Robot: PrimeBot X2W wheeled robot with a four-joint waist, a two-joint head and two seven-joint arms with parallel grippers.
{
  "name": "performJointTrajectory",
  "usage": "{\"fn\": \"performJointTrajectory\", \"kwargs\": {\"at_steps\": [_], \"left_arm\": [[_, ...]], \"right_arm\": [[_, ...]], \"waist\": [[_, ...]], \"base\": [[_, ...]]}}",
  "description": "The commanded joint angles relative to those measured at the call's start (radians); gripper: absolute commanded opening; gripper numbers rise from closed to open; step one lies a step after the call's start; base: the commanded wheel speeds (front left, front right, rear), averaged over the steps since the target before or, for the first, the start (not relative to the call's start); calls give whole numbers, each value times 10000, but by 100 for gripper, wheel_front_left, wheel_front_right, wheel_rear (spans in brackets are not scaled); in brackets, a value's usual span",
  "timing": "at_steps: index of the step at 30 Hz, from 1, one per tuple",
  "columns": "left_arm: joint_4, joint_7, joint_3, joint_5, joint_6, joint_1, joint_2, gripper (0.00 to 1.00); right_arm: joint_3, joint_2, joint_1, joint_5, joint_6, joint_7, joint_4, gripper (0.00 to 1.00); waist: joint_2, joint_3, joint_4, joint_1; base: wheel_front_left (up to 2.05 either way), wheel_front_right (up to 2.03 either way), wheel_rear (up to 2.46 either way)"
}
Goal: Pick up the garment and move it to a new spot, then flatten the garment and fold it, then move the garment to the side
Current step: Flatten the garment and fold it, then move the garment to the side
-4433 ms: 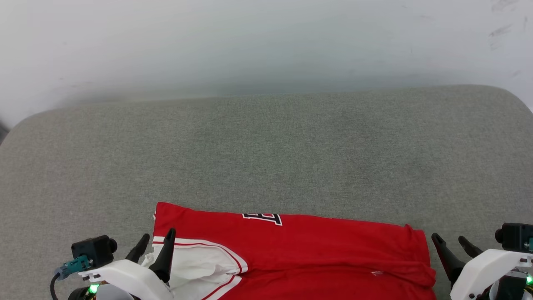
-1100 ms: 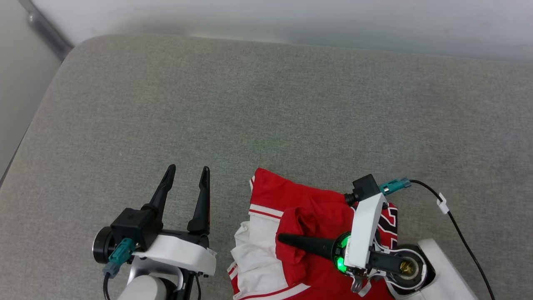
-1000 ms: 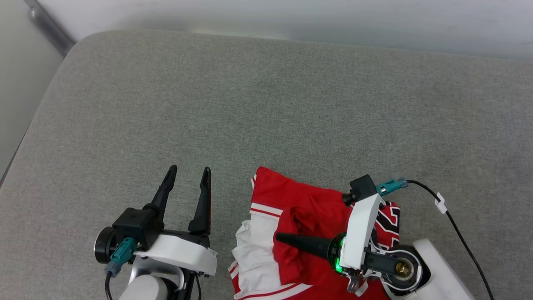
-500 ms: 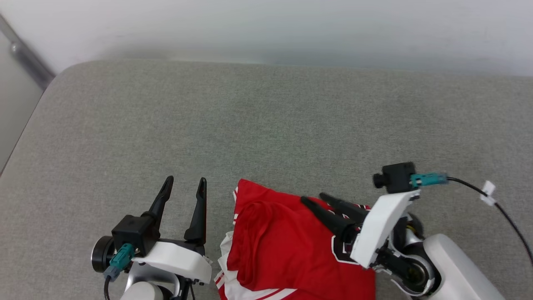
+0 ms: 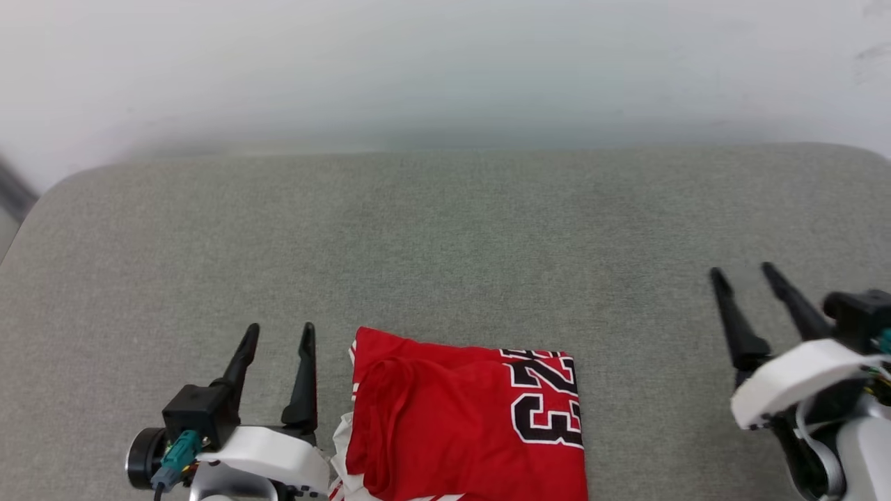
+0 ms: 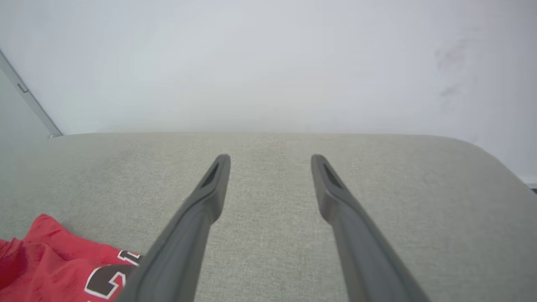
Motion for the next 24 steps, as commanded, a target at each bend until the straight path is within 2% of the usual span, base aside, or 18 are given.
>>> {"fn": "performJointTrajectory", "kwargs": {"at_steps": [1,5,11,19,24], "left_arm": [[-40,-65,86,29,98,196,72,100],[-67,-59,238,74,209,458,126,100],[-115,-58,311,119,276,845,190,100],[-185,-59,299,186,312,1401,329,100],[-243,-59,293,230,330,1320,341,100]], "right_arm": [[-499,221,430,-600,-4,-208,-516,100],[-1109,657,1173,-1441,-4,-259,-1575,100],[-1231,1061,2173,-1923,-4,27,-2646,100],[-1215,1543,3506,-1978,-4,583,-3974,100],[-1262,1642,3648,-1996,-4,803,-4198,100]], "waist": [[0,-183,-138,0],[0,-454,-210,0],[0,-798,-195,0],[0,-1141,-117,0],[0,-1112,-119,0]], "base": [[0,0,0],[0,0,0],[0,0,0],[0,0,0],[0,0,0]]}}
